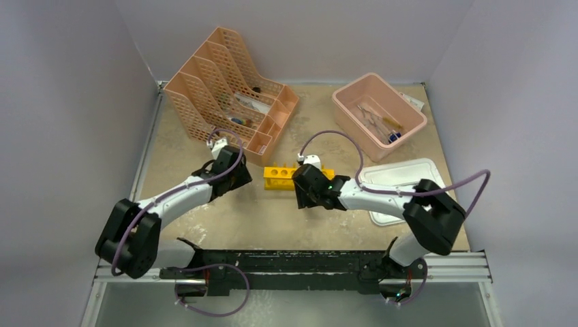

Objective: Organize the chemistry lab equipment

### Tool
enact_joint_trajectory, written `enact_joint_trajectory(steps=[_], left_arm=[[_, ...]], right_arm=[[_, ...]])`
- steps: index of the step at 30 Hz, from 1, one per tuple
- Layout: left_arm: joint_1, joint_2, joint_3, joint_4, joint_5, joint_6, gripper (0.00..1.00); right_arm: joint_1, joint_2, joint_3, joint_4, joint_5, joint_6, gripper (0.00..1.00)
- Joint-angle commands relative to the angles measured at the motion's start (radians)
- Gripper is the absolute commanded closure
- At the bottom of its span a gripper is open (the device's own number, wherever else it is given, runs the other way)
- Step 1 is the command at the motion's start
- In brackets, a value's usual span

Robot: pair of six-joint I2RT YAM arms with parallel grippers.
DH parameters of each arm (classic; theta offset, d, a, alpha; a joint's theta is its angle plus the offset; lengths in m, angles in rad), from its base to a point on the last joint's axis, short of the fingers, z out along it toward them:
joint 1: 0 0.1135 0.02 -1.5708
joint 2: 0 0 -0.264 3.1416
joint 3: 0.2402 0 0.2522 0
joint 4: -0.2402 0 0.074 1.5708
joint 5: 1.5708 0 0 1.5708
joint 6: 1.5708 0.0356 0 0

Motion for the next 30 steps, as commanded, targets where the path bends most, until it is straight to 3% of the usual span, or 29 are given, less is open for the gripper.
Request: enact_joint_trajectory(steps=[1, 13, 30], left_arm=[[-0.002, 0.082, 0.1, 0.085, 0.026, 0.022, 0.53], [-0.002, 0.239, 0.178, 0.08, 0.001, 0.044, 0.63], [-0.101, 0.442, 0.346, -0.179, -0.142, 0.056, 0.65]], right_arm=[[0.003, -0.136, -0.051, 0.097, -0.022, -0.08, 0.48], [0.004, -0.294, -0.175, 0.182, -0.161, -0.181, 0.55], [0.004, -0.352, -0.211, 0.266, -0.415, -0.395, 0.55]])
